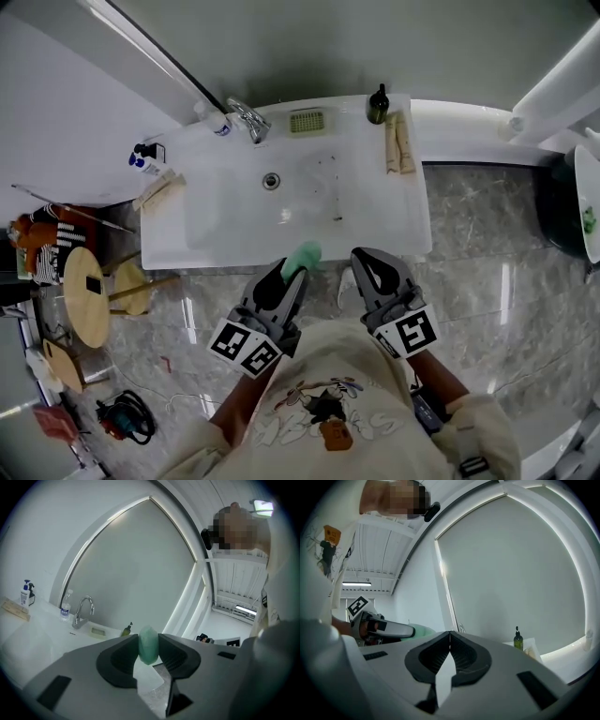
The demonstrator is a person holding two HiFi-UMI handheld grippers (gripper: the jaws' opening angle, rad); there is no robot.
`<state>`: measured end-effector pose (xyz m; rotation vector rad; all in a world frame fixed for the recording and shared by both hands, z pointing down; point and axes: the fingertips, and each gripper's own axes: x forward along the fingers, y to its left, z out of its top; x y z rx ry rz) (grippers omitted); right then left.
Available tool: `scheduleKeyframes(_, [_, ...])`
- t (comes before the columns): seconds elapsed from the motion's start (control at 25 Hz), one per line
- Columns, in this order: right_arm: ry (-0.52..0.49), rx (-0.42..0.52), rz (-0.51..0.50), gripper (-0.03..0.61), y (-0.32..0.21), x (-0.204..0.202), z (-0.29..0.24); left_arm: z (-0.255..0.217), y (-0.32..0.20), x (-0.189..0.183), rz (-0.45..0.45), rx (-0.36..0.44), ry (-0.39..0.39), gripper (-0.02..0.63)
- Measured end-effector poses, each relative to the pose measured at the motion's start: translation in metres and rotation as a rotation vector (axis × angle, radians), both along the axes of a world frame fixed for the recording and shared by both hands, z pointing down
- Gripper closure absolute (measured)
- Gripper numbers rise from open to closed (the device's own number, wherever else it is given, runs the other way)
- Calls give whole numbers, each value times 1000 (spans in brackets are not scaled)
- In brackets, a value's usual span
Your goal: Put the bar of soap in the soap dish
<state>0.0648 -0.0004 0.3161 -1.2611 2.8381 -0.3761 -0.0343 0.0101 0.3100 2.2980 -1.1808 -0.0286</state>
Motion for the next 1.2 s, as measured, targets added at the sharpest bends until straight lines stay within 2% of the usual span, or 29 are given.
scheduleKeyframes(0.24, [-22, -4, 2, 571, -21, 13, 4, 3, -15, 13, -17, -4, -7, 485])
scheduleKeyframes(0.72, [-29, -34, 48, 571, -37, 20, 7, 0, -26, 11, -22, -3, -11, 485])
scheduleKeyframes(1.04, [-23, -61, 118, 571, -48, 14, 3, 0, -40, 6, 58, -11, 5, 485])
scheduleKeyframes(1.2, [-31, -85, 148, 571, -54, 15, 7, 2, -51, -1, 65, -4, -1, 485])
